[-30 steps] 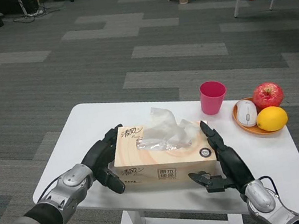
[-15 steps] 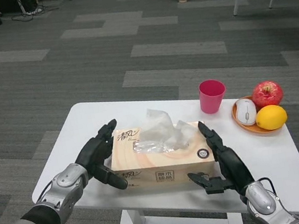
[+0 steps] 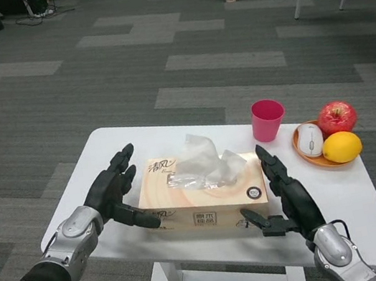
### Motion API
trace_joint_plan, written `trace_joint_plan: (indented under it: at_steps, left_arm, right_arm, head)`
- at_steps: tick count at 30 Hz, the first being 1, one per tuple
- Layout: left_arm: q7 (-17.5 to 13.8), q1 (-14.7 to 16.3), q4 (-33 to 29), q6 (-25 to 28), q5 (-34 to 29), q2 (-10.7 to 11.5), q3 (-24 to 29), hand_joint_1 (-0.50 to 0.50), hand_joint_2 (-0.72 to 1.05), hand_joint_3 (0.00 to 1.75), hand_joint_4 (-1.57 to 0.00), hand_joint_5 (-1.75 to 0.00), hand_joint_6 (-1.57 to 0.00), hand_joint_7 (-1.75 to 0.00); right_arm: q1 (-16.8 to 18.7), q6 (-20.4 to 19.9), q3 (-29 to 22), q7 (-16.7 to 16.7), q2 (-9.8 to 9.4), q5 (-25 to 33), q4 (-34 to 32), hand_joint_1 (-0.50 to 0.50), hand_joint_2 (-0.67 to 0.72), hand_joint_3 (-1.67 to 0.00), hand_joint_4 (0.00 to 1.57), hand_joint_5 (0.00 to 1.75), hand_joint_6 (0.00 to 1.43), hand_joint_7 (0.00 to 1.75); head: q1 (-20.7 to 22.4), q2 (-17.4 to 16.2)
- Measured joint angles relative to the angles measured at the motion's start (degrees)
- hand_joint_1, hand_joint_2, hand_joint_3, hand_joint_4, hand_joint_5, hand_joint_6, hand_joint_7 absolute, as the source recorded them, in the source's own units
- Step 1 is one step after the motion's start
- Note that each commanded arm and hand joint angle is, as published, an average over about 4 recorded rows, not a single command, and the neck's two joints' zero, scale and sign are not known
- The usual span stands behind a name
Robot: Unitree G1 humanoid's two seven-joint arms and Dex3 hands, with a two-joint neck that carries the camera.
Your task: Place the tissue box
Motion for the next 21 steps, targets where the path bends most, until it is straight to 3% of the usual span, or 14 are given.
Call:
trace_joint_plan:
  at_steps: [9, 21]
  left_arm:
    - [-0.6, 2.3, -4.3, -0.4, -0.8, 0.2, 5.4, 0.5, -0.1, 0.0, 0.0, -0.1, 0.0, 0.0]
    - [-2.1, 6.0, -11.8, -0.3, -3.5, 0.7, 12.9, 0.5, -0.1, 0.0, 0.0, -0.05, 0.0, 0.0]
  right_arm:
    - [1.4, 0.0, -4.0, 0.4, -0.27, 0.0, -3.0, -0.04, -0.48, -0.71, 0.0, 0.0, 0.0, 0.07]
    - [5.8, 0.0, -8.9, 0.4, -2.48, 0.0, -9.5, -0.04, -0.48, -0.73, 0.0, 0.0, 0.0, 0.07]
  head:
    - [0.0, 0.1]
    - [0.0, 0.1]
